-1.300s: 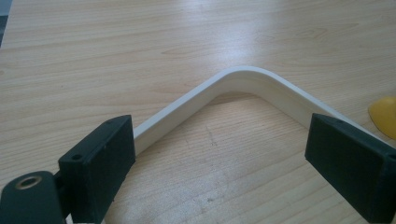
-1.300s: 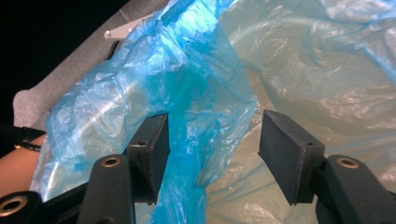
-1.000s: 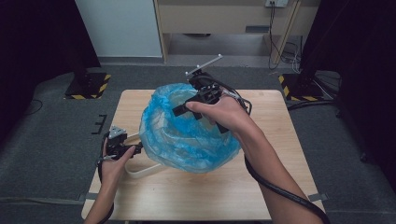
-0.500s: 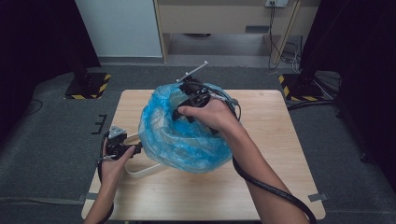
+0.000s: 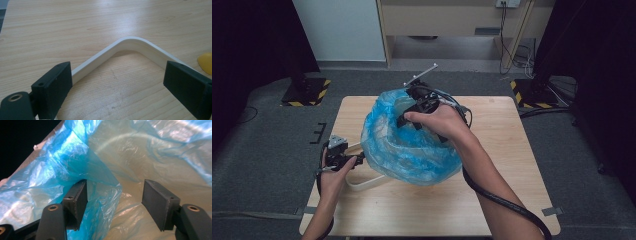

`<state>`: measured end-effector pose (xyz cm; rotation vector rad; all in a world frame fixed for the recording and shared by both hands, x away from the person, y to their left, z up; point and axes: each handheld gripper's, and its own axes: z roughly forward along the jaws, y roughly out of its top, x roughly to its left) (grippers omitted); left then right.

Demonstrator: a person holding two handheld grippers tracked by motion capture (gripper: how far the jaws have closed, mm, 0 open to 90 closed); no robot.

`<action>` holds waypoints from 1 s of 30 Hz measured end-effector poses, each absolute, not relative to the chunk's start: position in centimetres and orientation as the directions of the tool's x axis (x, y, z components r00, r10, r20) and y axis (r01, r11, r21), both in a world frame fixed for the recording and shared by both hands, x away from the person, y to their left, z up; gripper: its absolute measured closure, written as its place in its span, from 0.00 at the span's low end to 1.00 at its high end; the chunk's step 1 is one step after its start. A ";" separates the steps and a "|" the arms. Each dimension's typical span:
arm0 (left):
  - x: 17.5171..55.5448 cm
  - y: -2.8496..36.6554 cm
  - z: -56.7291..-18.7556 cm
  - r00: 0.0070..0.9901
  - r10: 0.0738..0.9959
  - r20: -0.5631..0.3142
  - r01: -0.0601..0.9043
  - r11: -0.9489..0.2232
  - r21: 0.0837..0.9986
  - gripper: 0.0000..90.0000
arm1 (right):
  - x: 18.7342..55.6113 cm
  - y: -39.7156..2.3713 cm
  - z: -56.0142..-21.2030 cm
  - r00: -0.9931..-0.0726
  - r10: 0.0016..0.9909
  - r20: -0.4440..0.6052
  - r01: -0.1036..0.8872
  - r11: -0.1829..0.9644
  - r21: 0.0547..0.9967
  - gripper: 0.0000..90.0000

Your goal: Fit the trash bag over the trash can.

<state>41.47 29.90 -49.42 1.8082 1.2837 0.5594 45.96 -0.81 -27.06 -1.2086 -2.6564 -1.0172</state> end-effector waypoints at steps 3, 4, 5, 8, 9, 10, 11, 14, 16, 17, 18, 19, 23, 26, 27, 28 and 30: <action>41.5 29.9 -49.4 0.380 0.920 -0.101 0.551 -0.137 0.823 0.09 | 46.1 -1.0 -27.1 -0.670 0.678 0.302 0.705 0.454 0.545 0.44; 41.5 29.9 -49.4 0.381 0.919 -0.100 0.551 -0.138 0.823 0.09 | 46.2 -1.0 -27.2 -0.665 0.684 0.301 0.710 0.452 0.540 0.44; 41.5 29.9 -49.4 0.381 0.919 -0.100 0.551 -0.138 0.823 0.09 | 46.3 -0.9 -27.4 -0.662 0.689 0.294 0.710 0.454 0.538 0.45; 41.5 29.9 -49.4 0.379 0.920 -0.103 0.551 -0.134 0.824 0.09 | 46.4 -0.5 -27.7 -0.659 0.695 0.287 0.714 0.460 0.527 0.48; 41.5 29.9 -49.4 0.379 0.920 -0.104 0.551 -0.134 0.824 0.09 | 46.4 -0.4 -27.8 -0.661 0.694 0.286 0.714 0.462 0.526 0.49; 41.5 30.0 -49.4 0.379 0.920 -0.103 0.551 -0.134 0.824 0.09 | 46.4 -0.3 -27.9 -0.661 0.693 0.287 0.715 0.465 0.523 0.49; 41.5 30.0 -49.4 0.379 0.920 -0.104 0.551 -0.134 0.824 0.09 | 46.4 -0.2 -28.0 -0.663 0.691 0.286 0.713 0.468 0.522 0.50; 41.5 30.0 -49.4 0.379 0.920 -0.105 0.550 -0.132 0.825 0.09 | 46.3 0.1 -28.2 -0.667 0.688 0.286 0.712 0.477 0.515 0.49; 41.5 30.0 -49.4 0.379 0.920 -0.104 0.550 -0.133 0.824 0.09 | 46.3 0.1 -28.3 -0.670 0.685 0.288 0.712 0.481 0.512 0.49; 41.5 30.0 -49.4 0.378 0.920 -0.104 0.550 -0.133 0.824 0.09 | 46.2 0.1 -28.3 -0.670 0.685 0.287 0.711 0.481 0.513 0.49; 41.5 30.0 -49.4 0.378 0.920 -0.104 0.550 -0.133 0.824 0.09 | 46.2 0.1 -28.3 -0.670 0.685 0.286 0.711 0.481 0.513 0.49; 41.5 29.9 -49.4 0.378 0.920 -0.104 0.550 -0.133 0.824 0.09 | 46.2 0.1 -28.3 -0.669 0.686 0.286 0.712 0.480 0.513 0.48; 41.5 29.9 -49.4 0.379 0.920 -0.104 0.551 -0.134 0.824 0.09 | 46.2 0.1 -28.2 -0.667 0.688 0.287 0.713 0.476 0.516 0.48; 41.5 29.9 -49.4 0.379 0.920 -0.106 0.552 -0.133 0.823 0.09 | 46.2 -0.1 -28.2 -0.661 0.691 0.292 0.717 0.468 0.516 0.48; 41.5 29.9 -49.4 0.379 0.919 -0.106 0.552 -0.133 0.823 0.09 | 46.3 -0.2 -28.1 -0.661 0.691 0.294 0.717 0.466 0.518 0.48; 41.5 29.9 -49.4 0.379 0.919 -0.106 0.552 -0.133 0.823 0.09 | 46.3 -0.3 -28.0 -0.661 0.691 0.294 0.717 0.463 0.521 0.48; 41.5 30.0 -49.4 0.379 0.919 -0.106 0.552 -0.133 0.823 0.09 | 46.2 -0.5 -27.8 -0.659 0.690 0.300 0.717 0.454 0.529 0.48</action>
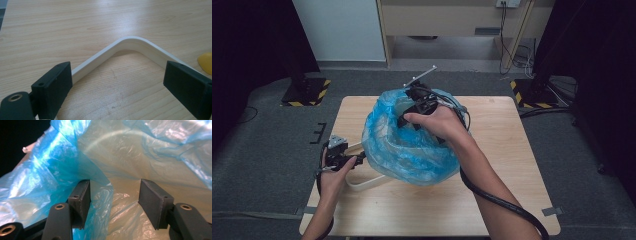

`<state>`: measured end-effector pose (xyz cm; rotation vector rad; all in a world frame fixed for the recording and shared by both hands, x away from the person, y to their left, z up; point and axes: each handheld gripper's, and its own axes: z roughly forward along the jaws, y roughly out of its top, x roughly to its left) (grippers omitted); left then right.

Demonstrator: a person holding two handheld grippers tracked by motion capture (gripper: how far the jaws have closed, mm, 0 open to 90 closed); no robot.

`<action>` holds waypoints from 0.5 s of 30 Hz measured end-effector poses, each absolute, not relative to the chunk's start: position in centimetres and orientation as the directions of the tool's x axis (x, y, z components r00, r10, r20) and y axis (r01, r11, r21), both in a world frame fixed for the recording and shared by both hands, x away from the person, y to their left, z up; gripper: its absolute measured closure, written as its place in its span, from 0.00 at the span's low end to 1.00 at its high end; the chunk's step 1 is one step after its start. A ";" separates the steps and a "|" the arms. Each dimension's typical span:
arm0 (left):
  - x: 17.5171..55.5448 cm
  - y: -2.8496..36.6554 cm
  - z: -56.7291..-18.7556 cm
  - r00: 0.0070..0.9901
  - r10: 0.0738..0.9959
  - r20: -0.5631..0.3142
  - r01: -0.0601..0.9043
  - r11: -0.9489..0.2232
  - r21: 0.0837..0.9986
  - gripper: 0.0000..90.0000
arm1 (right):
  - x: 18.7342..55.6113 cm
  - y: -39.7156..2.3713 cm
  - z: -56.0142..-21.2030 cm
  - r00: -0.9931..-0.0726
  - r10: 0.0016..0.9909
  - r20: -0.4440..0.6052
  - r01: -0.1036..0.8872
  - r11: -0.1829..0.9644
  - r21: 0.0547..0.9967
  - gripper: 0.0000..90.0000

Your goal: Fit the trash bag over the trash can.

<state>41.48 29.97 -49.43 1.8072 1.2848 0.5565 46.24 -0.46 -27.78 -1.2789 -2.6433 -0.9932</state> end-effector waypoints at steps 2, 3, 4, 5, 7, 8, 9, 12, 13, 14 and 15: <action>41.5 30.0 -49.4 0.378 0.920 -0.106 0.553 -0.133 0.823 0.09 | 46.1 -0.6 -27.5 -0.661 0.687 0.303 0.714 0.451 0.536 0.48; 41.5 30.0 -49.5 0.377 0.920 -0.105 0.553 -0.133 0.822 0.09 | 46.0 -0.7 -27.3 -0.661 0.686 0.305 0.714 0.448 0.538 0.48; 41.5 30.0 -49.5 0.377 0.920 -0.106 0.554 -0.132 0.822 0.09 | 45.9 -0.9 -27.1 -0.663 0.683 0.308 0.712 0.447 0.542 0.48; 41.5 30.0 -49.5 0.377 0.920 -0.106 0.554 -0.133 0.822 0.09 | 45.9 -1.0 -26.9 -0.664 0.682 0.308 0.710 0.444 0.546 0.48; 41.5 30.0 -49.5 0.378 0.920 -0.106 0.554 -0.132 0.822 0.09 | 45.7 -1.4 -26.5 -0.670 0.676 0.306 0.702 0.443 0.557 0.47; 41.5 29.9 -49.5 0.378 0.920 -0.106 0.554 -0.133 0.822 0.09 | 45.6 -1.5 -26.3 -0.670 0.676 0.306 0.701 0.441 0.561 0.47; 41.5 29.9 -49.5 0.379 0.920 -0.106 0.554 -0.134 0.822 0.09 | 45.5 -1.7 -26.1 -0.671 0.676 0.304 0.699 0.440 0.565 0.47; 41.5 29.9 -49.5 0.379 0.920 -0.103 0.555 -0.136 0.821 0.09 | 45.2 -2.1 -25.6 -0.675 0.669 0.310 0.694 0.434 0.575 0.47; 41.5 29.9 -49.5 0.379 0.920 -0.103 0.555 -0.136 0.821 0.09 | 45.1 -2.2 -25.5 -0.677 0.668 0.308 0.691 0.433 0.579 0.46; 41.5 29.9 -49.5 0.378 0.920 -0.103 0.556 -0.137 0.820 0.09 | 45.1 -2.3 -25.4 -0.678 0.667 0.310 0.690 0.432 0.581 0.46; 41.5 29.9 -49.5 0.378 0.920 -0.102 0.555 -0.137 0.820 0.09 | 45.0 -2.4 -25.3 -0.682 0.664 0.307 0.685 0.433 0.586 0.46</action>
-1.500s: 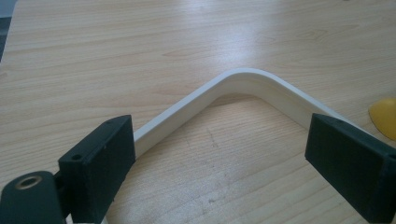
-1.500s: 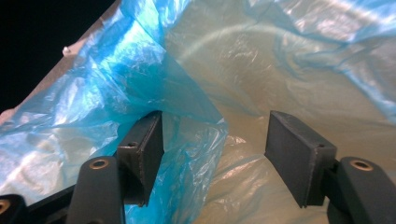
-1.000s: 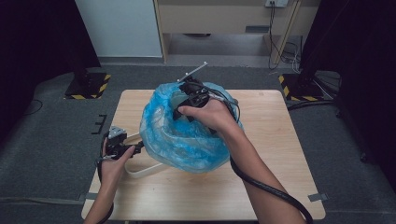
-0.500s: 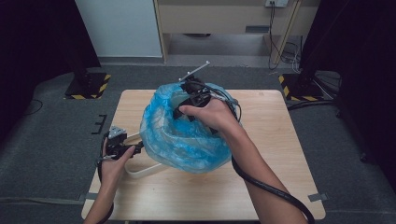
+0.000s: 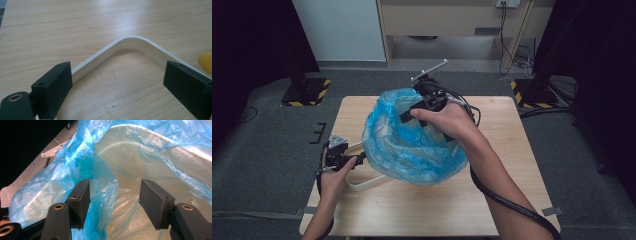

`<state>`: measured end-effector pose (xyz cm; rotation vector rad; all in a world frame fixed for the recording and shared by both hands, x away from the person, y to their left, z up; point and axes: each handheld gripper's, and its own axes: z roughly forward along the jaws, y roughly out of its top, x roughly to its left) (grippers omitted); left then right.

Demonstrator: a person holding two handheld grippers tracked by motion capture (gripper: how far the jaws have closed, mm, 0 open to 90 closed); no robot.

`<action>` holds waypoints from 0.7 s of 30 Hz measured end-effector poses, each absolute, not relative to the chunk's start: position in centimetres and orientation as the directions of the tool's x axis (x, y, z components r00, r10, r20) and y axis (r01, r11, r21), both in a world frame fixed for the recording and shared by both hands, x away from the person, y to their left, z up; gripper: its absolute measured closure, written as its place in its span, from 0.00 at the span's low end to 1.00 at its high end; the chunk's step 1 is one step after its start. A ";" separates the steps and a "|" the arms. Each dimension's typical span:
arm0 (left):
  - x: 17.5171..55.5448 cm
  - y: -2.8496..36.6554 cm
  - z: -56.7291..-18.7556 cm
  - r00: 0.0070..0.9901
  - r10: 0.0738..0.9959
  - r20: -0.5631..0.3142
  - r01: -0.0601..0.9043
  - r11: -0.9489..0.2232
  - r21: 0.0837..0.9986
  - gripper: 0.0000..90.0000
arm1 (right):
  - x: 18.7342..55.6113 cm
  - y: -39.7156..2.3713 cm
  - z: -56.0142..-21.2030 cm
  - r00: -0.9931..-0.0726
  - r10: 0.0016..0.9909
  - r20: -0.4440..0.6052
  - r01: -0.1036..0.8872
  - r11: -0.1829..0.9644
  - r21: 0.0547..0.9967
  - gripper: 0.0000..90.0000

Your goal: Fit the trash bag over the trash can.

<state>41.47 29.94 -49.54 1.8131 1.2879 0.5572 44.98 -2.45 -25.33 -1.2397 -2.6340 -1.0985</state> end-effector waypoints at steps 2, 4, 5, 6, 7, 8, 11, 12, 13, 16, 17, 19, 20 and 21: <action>41.5 30.0 -49.5 0.378 0.920 -0.103 0.555 -0.136 0.821 0.09 | 44.8 -2.6 -25.2 -0.684 0.662 0.305 0.682 0.432 0.590 0.45; 41.5 30.0 -49.5 0.378 0.920 -0.102 0.555 -0.137 0.820 0.09 | 44.6 -2.9 -25.1 -0.687 0.658 0.307 0.679 0.433 0.592 0.44; 41.5 30.0 -49.5 0.378 0.920 -0.102 0.555 -0.137 0.820 0.09 | 44.6 -3.0 -25.1 -0.688 0.657 0.308 0.678 0.431 0.595 0.44; 41.5 30.0 -49.5 0.378 0.920 -0.102 0.556 -0.137 0.820 0.09 | 44.5 -3.2 -25.0 -0.691 0.655 0.306 0.675 0.431 0.599 0.44; 41.5 30.0 -49.5 0.378 0.920 -0.101 0.555 -0.138 0.820 0.09 | 44.5 -3.3 -25.0 -0.692 0.654 0.306 0.671 0.427 0.605 0.44; 41.5 30.0 -49.5 0.377 0.920 -0.102 0.556 -0.137 0.820 0.09 | 44.5 -3.5 -25.0 -0.690 0.654 0.310 0.674 0.424 0.604 0.43; 41.5 30.1 -49.6 0.378 0.921 -0.100 0.555 -0.139 0.820 0.09 | 44.4 -3.8 -24.9 -0.699 0.644 0.310 0.664 0.425 0.615 0.41; 41.5 30.1 -49.6 0.379 0.920 -0.102 0.555 -0.138 0.820 0.09 | 44.3 -3.9 -24.8 -0.697 0.644 0.315 0.667 0.419 0.616 0.41; 41.5 30.1 -49.6 0.379 0.920 -0.103 0.555 -0.137 0.820 0.09 | 44.3 -4.0 -24.7 -0.696 0.643 0.319 0.668 0.416 0.618 0.41; 41.4 30.2 -49.5 0.377 0.921 -0.103 0.556 -0.135 0.820 0.09 | 44.2 -4.2 -24.5 -0.701 0.636 0.324 0.662 0.411 0.626 0.41; 41.4 30.2 -49.5 0.378 0.920 -0.103 0.554 -0.136 0.821 0.09 | 44.2 -4.3 -24.5 -0.703 0.634 0.322 0.660 0.412 0.629 0.41; 41.4 30.2 -49.5 0.377 0.920 -0.104 0.553 -0.134 0.822 0.09 | 44.1 -4.5 -24.4 -0.702 0.634 0.325 0.660 0.409 0.630 0.41; 41.4 30.2 -49.5 0.376 0.921 -0.104 0.554 -0.134 0.822 0.09 | 44.1 -4.6 -24.3 -0.700 0.634 0.328 0.661 0.403 0.633 0.41; 41.4 30.2 -49.5 0.375 0.921 -0.106 0.555 -0.132 0.821 0.09 | 44.1 -4.8 -24.3 -0.704 0.632 0.323 0.656 0.405 0.637 0.41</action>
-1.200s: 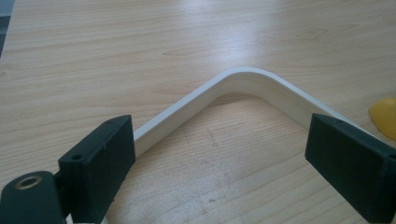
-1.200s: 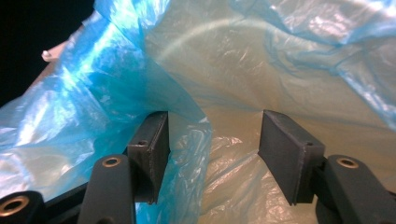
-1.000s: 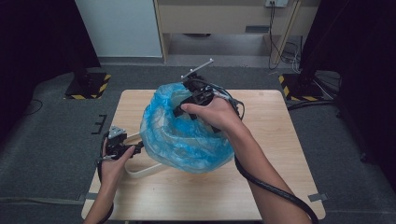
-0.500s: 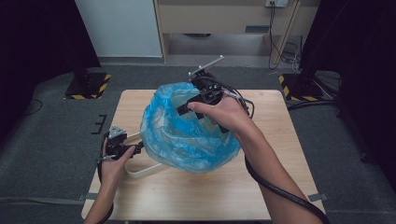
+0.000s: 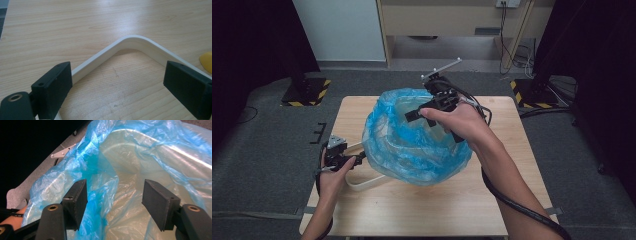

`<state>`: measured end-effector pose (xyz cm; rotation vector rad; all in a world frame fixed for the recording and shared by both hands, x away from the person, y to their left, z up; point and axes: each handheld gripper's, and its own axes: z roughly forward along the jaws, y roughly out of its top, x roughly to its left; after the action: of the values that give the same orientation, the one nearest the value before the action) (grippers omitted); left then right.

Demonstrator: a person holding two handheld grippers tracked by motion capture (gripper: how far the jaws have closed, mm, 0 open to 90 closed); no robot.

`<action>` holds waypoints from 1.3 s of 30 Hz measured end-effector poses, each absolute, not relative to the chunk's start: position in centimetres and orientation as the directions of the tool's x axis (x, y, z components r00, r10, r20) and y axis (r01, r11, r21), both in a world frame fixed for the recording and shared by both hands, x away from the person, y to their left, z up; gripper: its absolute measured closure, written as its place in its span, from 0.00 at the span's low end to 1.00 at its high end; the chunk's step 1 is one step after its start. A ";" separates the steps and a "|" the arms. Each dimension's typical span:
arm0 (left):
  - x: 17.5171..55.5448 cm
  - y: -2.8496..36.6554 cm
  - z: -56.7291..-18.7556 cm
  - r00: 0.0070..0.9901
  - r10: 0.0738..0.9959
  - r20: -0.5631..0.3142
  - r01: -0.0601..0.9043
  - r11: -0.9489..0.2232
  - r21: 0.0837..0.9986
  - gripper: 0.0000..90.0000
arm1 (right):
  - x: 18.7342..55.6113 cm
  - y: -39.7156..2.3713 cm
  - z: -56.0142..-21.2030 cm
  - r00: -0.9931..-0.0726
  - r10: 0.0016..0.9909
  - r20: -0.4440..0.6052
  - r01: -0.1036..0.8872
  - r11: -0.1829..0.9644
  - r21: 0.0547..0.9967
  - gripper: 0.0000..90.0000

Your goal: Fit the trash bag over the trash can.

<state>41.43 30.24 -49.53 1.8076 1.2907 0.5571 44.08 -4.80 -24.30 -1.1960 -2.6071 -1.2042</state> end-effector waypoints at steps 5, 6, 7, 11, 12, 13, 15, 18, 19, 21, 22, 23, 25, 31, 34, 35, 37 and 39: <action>41.4 30.3 -49.5 0.377 0.920 -0.105 0.554 -0.133 0.822 0.09 | 44.0 -5.8 -24.0 -0.705 0.629 0.328 0.651 0.390 0.651 0.41; 41.4 30.4 -49.5 0.376 0.921 -0.105 0.554 -0.132 0.822 0.09 | 43.9 -6.0 -23.9 -0.705 0.626 0.332 0.650 0.384 0.656 0.41; 41.4 30.4 -49.6 0.375 0.921 -0.106 0.554 -0.131 0.822 0.09 | 43.8 -6.1 -23.8 -0.709 0.621 0.334 0.647 0.384 0.659 0.40; 41.3 30.5 -49.6 0.374 0.922 -0.102 0.557 -0.135 0.820 0.09 | 43.5 -6.8 -23.6 -0.709 0.623 0.331 0.644 0.379 0.664 0.40; 41.3 30.4 -49.5 0.375 0.921 -0.101 0.555 -0.136 0.820 0.09 | 43.5 -6.9 -23.6 -0.707 0.625 0.331 0.644 0.376 0.666 0.40; 41.3 30.4 -49.5 0.375 0.922 -0.101 0.554 -0.135 0.821 0.09 | 43.5 -7.2 -23.5 -0.705 0.627 0.332 0.646 0.373 0.667 0.40; 41.3 30.3 -49.5 0.375 0.921 -0.103 0.553 -0.134 0.823 0.09 | 43.4 -7.5 -23.5 -0.703 0.628 0.333 0.647 0.371 0.667 0.40; 41.4 30.4 -49.5 0.377 0.921 -0.101 0.556 -0.137 0.820 0.09 | 43.2 -8.0 -23.4 -0.708 0.617 0.343 0.644 0.365 0.673 0.40; 41.4 30.4 -49.6 0.377 0.921 -0.100 0.556 -0.139 0.819 0.09 | 43.1 -8.1 -23.4 -0.711 0.615 0.341 0.639 0.363 0.678 0.40; 41.3 30.5 -49.5 0.376 0.921 -0.101 0.556 -0.137 0.820 0.09 | 43.0 -8.5 -23.3 -0.711 0.612 0.347 0.639 0.357 0.681 0.41; 41.3 30.5 -49.5 0.373 0.922 -0.101 0.555 -0.135 0.821 0.09 | 43.0 -8.8 -23.2 -0.710 0.612 0.349 0.639 0.352 0.683 0.41; 41.3 30.5 -49.5 0.372 0.923 -0.102 0.555 -0.133 0.821 0.09 | 43.1 -9.1 -23.2 -0.707 0.613 0.353 0.641 0.344 0.687 0.41; 41.3 30.5 -49.6 0.374 0.922 -0.101 0.556 -0.136 0.820 0.09 | 43.1 -9.8 -23.1 -0.701 0.618 0.356 0.643 0.331 0.691 0.42; 41.3 30.3 -49.6 0.378 0.920 -0.101 0.556 -0.139 0.819 0.09 | 43.2 -11.8 -22.6 -0.684 0.628 0.370 0.650 0.295 0.701 0.48; 41.3 30.3 -49.6 0.377 0.921 -0.101 0.557 -0.138 0.819 0.09 | 43.3 -12.7 -22.6 -0.680 0.629 0.375 0.650 0.282 0.706 0.51; 41.3 30.4 -49.6 0.376 0.921 -0.101 0.557 -0.137 0.819 0.09 | 43.3 -13.0 -22.5 -0.680 0.629 0.377 0.649 0.277 0.708 0.53; 41.3 30.4 -49.7 0.375 0.921 -0.103 0.556 -0.135 0.820 0.09 | 43.3 -13.5 -22.5 -0.678 0.631 0.378 0.648 0.269 0.713 0.55; 41.3 30.4 -49.7 0.375 0.921 -0.103 0.556 -0.135 0.820 0.09 | 43.3 -14.0 -22.5 -0.673 0.635 0.379 0.649 0.262 0.714 0.57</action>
<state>41.32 30.39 -49.67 1.8116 1.2908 0.5582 43.29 -14.02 -22.49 -1.2634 -2.4827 -1.4174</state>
